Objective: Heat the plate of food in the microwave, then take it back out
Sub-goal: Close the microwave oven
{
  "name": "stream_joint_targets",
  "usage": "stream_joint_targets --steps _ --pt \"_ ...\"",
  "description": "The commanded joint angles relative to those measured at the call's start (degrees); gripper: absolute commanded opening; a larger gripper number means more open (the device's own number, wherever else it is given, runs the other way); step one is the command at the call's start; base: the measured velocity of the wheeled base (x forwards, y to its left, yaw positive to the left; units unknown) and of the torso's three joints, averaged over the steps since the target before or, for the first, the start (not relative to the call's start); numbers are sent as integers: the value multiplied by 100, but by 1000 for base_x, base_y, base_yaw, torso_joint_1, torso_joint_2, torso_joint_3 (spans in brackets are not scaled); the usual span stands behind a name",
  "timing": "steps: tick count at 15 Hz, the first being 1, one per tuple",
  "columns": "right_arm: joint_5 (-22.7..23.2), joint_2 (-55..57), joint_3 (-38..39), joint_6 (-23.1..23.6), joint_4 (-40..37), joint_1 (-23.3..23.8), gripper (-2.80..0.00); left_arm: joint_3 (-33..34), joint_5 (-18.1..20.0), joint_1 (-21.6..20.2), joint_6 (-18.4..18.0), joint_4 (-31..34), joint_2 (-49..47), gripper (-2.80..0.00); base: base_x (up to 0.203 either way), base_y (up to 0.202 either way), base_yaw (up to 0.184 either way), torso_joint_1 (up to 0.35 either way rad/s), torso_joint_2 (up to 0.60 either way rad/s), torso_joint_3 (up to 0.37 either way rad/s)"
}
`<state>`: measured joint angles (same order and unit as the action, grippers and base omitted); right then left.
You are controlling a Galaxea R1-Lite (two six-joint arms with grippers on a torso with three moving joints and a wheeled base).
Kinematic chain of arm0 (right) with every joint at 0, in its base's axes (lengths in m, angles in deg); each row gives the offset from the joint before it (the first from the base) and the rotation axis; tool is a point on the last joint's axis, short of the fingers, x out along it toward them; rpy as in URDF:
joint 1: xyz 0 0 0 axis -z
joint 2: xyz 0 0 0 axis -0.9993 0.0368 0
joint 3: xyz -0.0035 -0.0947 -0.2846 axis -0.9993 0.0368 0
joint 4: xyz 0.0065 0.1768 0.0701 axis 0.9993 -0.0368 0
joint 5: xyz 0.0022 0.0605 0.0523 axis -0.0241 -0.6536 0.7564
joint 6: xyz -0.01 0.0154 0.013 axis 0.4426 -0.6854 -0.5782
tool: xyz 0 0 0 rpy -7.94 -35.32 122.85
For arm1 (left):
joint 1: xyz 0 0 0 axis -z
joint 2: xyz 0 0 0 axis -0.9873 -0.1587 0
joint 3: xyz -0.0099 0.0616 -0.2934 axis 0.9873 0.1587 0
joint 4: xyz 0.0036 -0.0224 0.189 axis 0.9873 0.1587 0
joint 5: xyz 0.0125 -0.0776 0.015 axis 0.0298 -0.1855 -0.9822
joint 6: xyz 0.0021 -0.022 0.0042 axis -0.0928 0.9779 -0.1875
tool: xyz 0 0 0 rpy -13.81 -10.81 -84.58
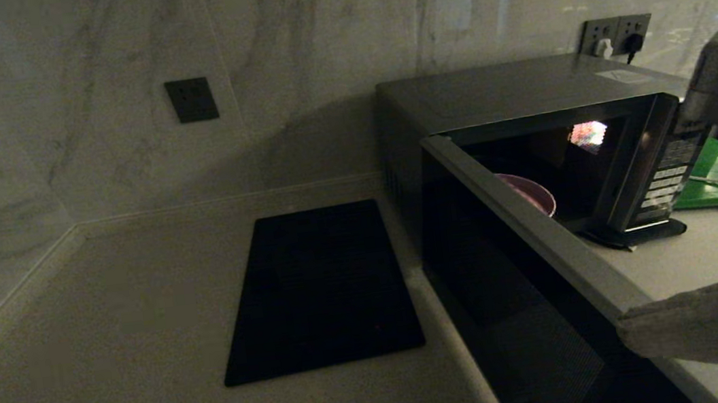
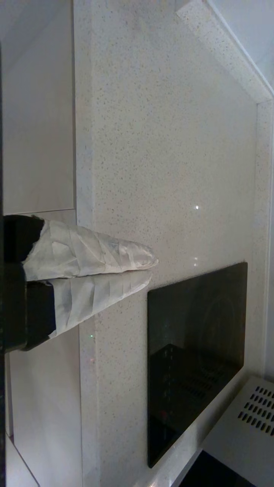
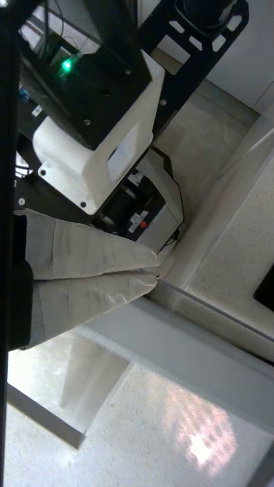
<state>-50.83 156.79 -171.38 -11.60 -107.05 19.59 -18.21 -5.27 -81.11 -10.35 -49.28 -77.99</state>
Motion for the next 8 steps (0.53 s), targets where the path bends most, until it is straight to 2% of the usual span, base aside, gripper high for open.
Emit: stream_joint_targets --steps 1,5,8 --pt "-175 188 60 -81 -101 -8 -280 0 -4 -2 6 -2 -9 -280 0 0 0 0 0 0" --pt "-643 390 130 -762 -492 1 -280 0 -4 -2 6 -2 -9 -280 0 0 0 0 0 0" --pt "-794 392 215 -861 -552 89 -280 0 -4 -2 6 -2 -9 -280 0 0 0 0 0 0"
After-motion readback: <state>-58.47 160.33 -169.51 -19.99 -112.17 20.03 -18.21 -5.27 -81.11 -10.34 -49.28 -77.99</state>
